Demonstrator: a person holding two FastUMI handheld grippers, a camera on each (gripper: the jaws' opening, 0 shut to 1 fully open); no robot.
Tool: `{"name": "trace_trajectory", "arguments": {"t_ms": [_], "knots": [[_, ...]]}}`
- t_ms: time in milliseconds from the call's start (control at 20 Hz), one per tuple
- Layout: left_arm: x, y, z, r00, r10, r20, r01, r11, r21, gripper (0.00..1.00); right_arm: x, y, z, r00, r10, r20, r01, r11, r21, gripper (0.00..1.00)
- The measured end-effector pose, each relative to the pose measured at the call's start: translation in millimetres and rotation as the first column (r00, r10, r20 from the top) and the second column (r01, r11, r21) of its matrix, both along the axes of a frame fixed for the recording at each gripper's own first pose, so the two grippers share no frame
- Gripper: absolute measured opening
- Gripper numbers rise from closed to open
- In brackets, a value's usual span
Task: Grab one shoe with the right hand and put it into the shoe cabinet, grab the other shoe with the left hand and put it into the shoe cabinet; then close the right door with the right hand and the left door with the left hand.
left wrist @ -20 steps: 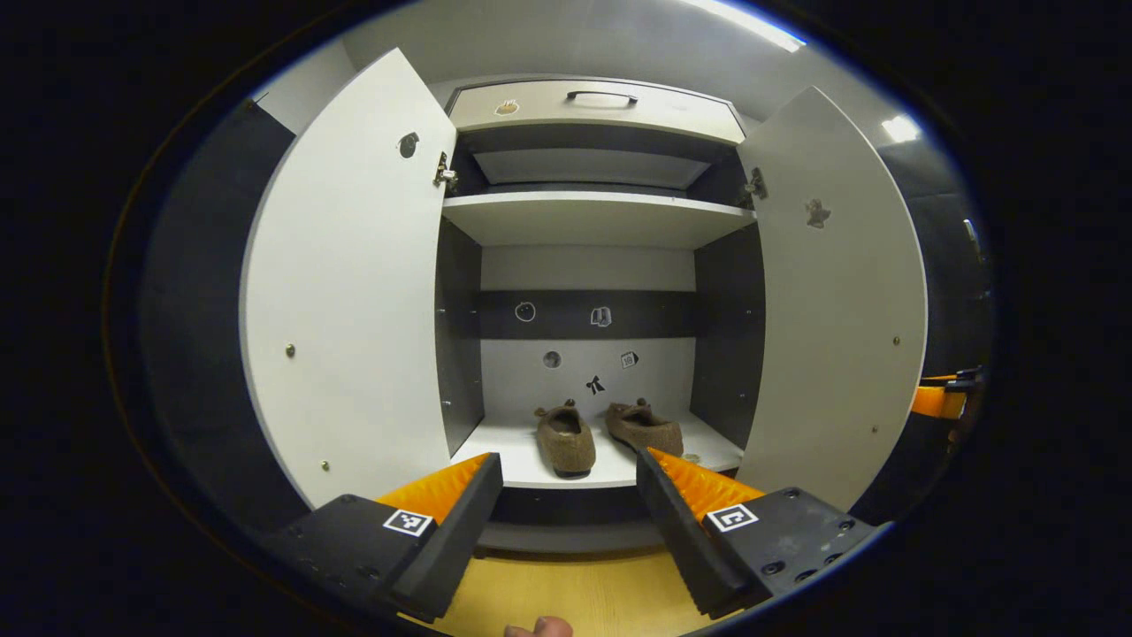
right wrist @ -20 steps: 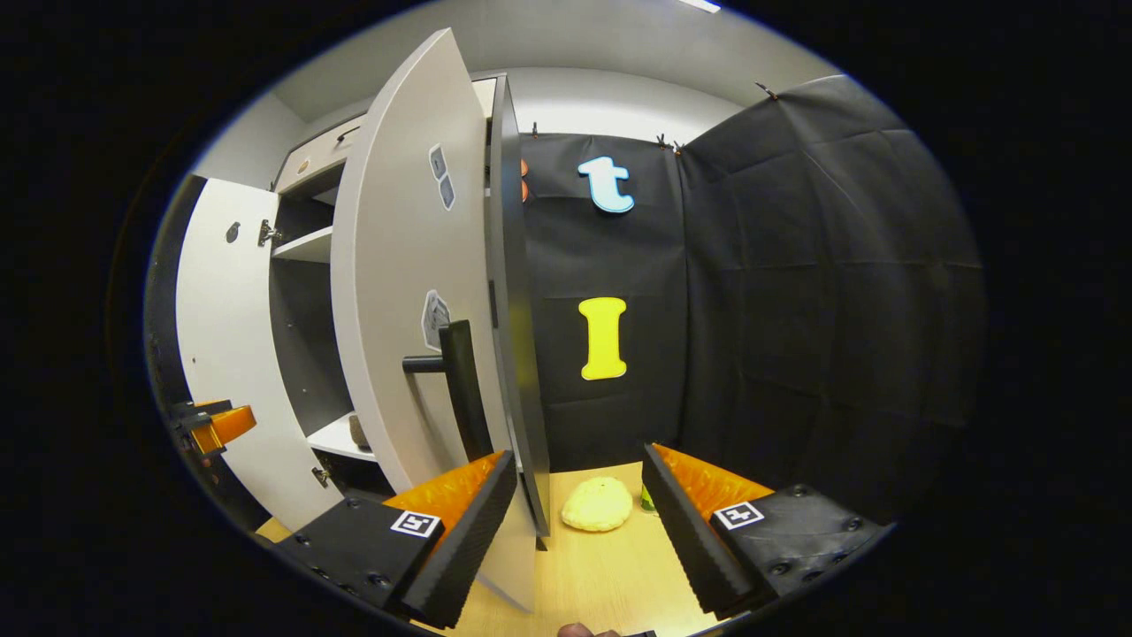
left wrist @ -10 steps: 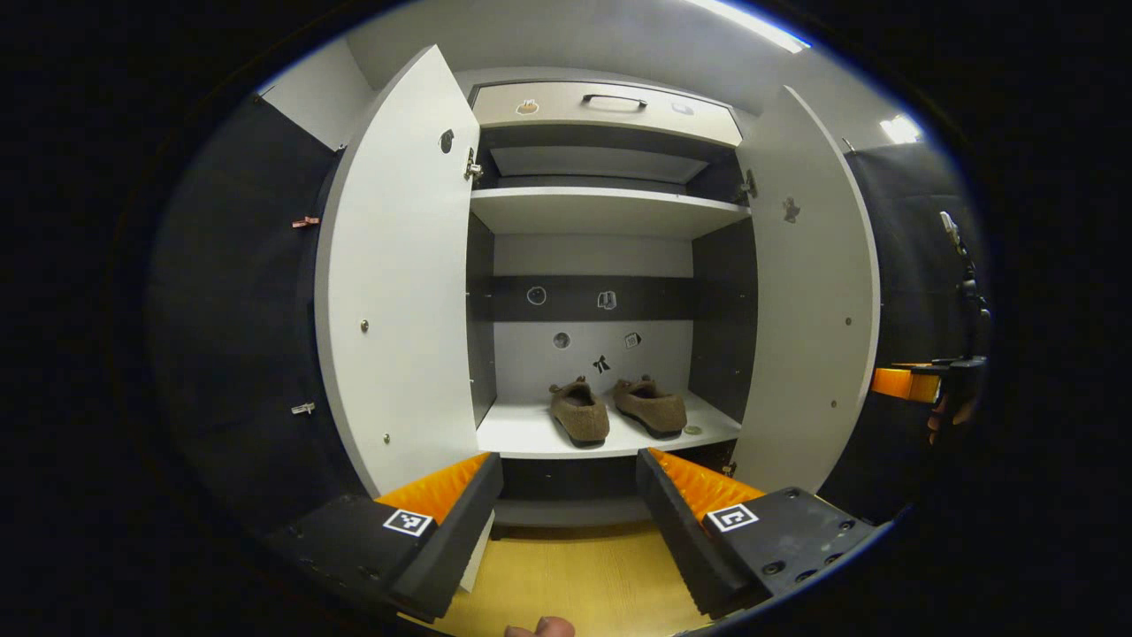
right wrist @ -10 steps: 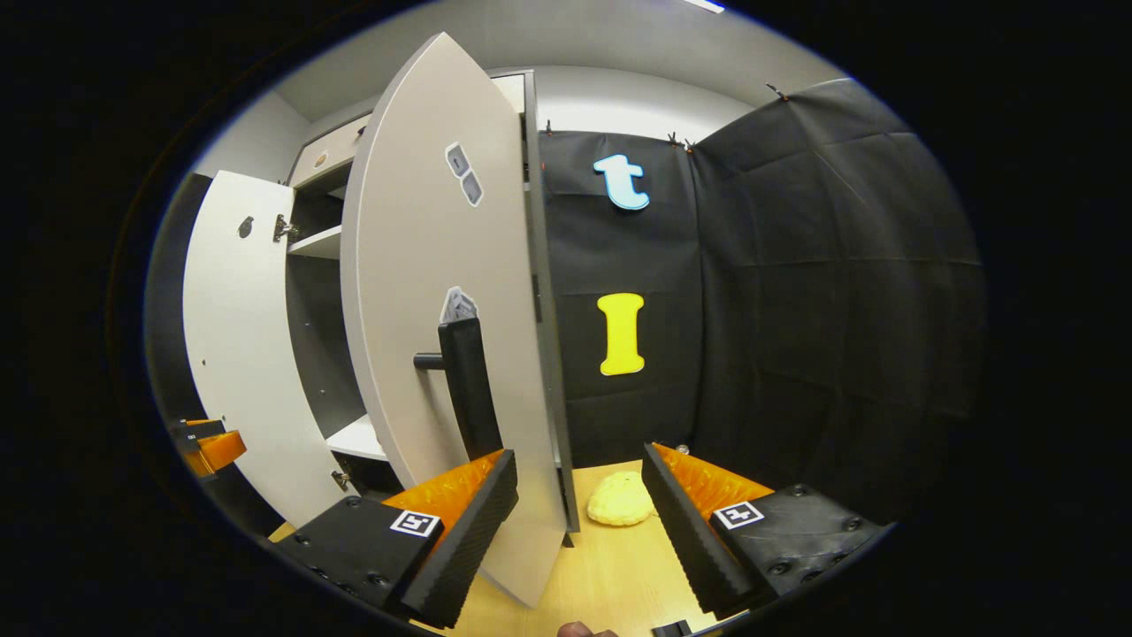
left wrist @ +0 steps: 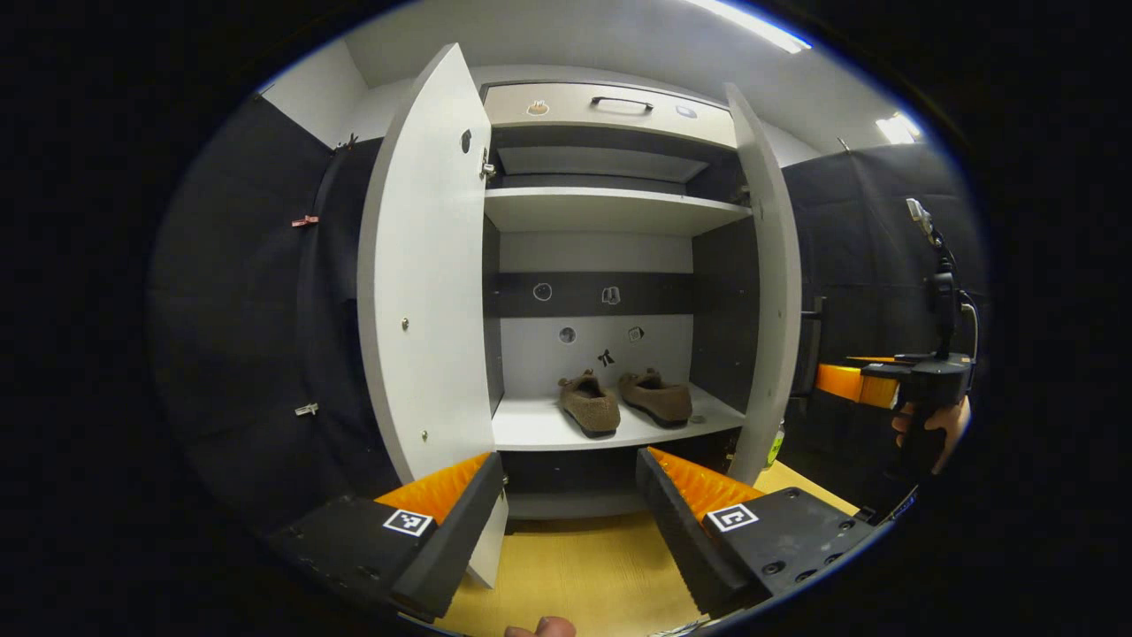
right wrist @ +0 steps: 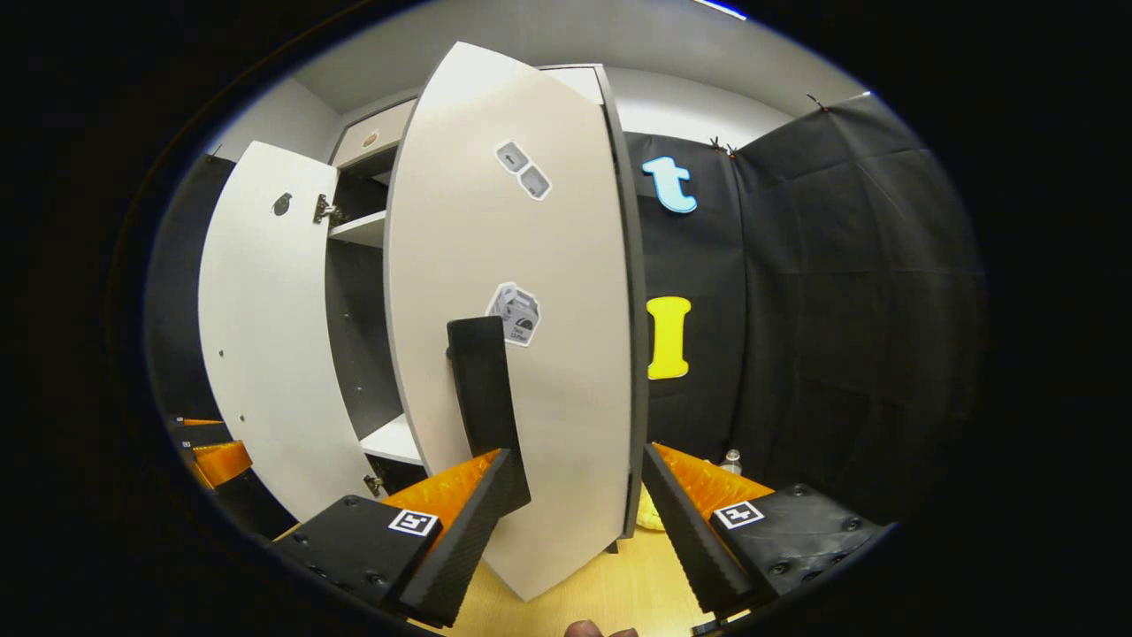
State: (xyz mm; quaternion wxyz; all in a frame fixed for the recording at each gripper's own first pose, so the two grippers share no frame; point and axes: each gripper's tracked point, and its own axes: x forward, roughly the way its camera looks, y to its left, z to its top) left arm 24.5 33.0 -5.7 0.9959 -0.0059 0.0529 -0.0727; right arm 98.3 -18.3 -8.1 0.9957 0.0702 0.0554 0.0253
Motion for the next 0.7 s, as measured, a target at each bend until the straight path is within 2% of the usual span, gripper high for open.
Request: {"name": "trace_trajectory", "arguments": {"t_ms": [200, 500, 700], "knots": [[-3, 13, -4, 1.000, 0.015, -0.012, -0.014, 1.000, 0.007, 0.97, -4, 35, 0, 0.999, 0.050, -0.007, -0.050, 0.999, 0.013, 0.98], [-12, 37, 2, 0.999, 0.051, 0.002, -0.051, 0.999, -0.013, 0.97, -17, 65, -5, 0.995, 0.095, -0.016, -0.094, 0.995, 0.026, 0.98], [-18, 84, 11, 0.991, 0.132, 0.020, -0.131, 0.991, -0.023, 0.97, -26, 73, -9, 0.994, 0.110, -0.025, -0.109, 0.994, 0.029, 0.98]]}}
